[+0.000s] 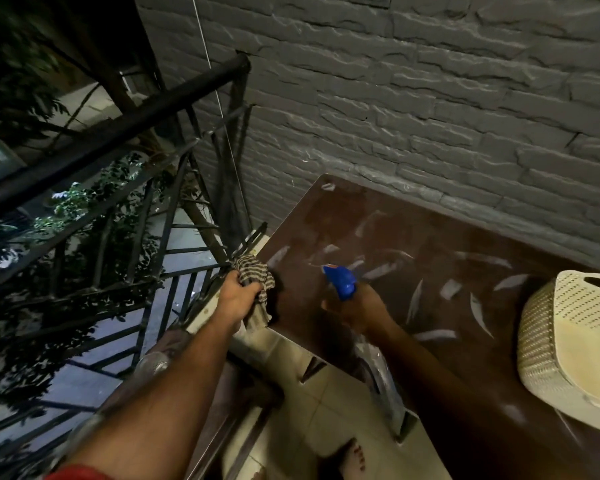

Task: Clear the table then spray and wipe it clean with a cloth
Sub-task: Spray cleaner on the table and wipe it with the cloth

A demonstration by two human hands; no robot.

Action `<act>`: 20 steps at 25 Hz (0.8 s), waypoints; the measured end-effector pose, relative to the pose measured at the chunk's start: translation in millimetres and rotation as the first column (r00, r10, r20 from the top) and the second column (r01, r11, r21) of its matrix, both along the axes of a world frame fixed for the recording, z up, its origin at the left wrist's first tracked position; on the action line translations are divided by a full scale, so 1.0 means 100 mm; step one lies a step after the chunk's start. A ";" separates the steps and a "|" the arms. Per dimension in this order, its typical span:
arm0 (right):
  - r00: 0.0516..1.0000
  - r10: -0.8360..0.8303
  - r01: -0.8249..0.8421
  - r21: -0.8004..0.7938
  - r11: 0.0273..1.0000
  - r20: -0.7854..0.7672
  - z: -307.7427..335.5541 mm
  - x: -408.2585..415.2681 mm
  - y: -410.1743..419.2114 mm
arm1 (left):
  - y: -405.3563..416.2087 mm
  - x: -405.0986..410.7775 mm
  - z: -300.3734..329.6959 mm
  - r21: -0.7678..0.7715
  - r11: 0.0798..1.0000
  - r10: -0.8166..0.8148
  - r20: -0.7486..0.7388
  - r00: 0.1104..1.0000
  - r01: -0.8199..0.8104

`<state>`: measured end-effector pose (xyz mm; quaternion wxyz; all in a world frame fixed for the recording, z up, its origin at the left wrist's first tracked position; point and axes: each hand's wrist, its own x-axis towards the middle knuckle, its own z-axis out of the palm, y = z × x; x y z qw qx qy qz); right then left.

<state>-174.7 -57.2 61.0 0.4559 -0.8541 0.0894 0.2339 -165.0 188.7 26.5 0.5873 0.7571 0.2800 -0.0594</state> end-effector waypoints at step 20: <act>0.995 -0.090 0.089 0.021 0.996 0.050 0.09 -1.02 0.64 | 0.70 -0.50 -0.07 -0.024 0.995 -0.098 -0.036 0.995 0.097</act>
